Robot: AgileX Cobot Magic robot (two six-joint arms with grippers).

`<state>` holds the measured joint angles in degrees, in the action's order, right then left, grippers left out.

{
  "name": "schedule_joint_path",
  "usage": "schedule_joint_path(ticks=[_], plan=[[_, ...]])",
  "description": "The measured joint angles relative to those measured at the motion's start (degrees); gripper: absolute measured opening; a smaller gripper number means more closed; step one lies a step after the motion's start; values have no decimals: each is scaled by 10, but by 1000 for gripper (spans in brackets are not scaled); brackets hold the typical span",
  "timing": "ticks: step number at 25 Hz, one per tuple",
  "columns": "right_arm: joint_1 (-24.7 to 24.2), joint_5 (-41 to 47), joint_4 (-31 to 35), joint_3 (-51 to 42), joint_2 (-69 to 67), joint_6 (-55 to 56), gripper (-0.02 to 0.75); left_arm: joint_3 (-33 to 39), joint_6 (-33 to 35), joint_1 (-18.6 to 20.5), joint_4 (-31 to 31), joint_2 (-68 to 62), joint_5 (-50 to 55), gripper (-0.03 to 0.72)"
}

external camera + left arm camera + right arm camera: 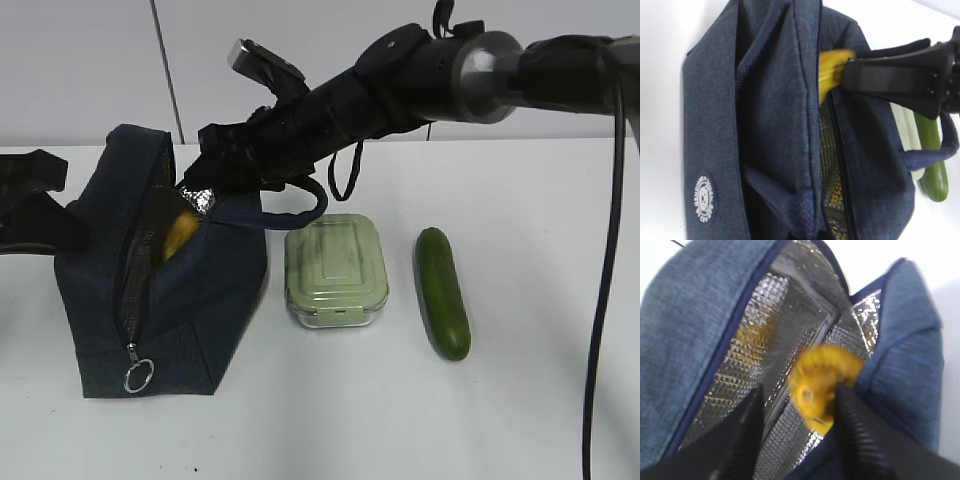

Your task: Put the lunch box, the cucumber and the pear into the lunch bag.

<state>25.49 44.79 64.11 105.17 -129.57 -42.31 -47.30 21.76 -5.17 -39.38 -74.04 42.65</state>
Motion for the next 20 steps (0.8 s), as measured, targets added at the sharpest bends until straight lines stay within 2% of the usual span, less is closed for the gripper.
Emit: schedule_joint_path(ticks=[2,4,7,10,13,17,20], plan=[[0,1,2,8,-1,-3,430,0,0,0,0,0,0,-13],[0,13,7,23,-1,-9,488,0,0,0,0,0,0,-13],[0,47,4,61,-1,-10,512,0,0,0,0,0,1,-13],[-4,96,-31,115,-1,-11,505,0,0,0,0,0,1,-13],[-6,146,-129,172,5,36,468,0,0,0,0,0,2,-13],[-8,235,-341,237,13,166,412,0,0,0,0,0,3,-13],[-8,258,-515,272,14,277,377,0,0,0,0,0,3,-13]])
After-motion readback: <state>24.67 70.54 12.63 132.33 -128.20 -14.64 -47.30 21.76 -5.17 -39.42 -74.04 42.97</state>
